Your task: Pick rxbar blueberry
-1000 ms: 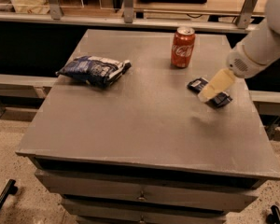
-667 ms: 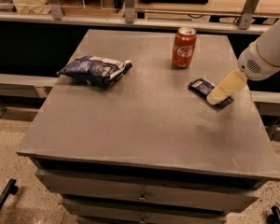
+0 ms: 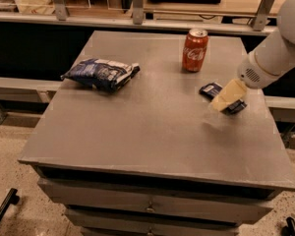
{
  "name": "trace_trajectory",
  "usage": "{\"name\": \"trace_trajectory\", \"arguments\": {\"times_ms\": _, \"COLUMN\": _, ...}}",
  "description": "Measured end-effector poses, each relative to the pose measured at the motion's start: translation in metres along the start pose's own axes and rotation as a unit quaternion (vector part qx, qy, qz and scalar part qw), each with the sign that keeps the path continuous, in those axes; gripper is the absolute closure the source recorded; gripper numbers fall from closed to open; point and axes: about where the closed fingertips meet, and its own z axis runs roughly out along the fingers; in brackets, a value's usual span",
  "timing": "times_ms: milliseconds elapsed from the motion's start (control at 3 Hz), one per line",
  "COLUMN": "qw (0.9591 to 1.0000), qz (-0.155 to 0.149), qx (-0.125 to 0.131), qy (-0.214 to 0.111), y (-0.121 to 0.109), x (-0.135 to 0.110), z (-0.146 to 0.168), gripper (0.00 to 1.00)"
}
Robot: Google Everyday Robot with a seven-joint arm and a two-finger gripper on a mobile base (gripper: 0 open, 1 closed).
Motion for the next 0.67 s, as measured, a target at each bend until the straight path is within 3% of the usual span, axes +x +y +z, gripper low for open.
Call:
{"name": "trace_trajectory", "arguments": {"times_ms": 333, "qw": 0.9998, "qz": -0.007, "qx": -0.013, "qy": 0.01, "y": 0.0095, "x": -0.0107, "z": 0.0367, "gripper": 0.0}}
{"name": "trace_trajectory", "arguments": {"times_ms": 667, "qw": 0.9998, "qz": -0.008, "qx": -0.014, "qy": 0.011, "y": 0.0103, "x": -0.0106, "z": 0.0383, "gripper": 0.16}}
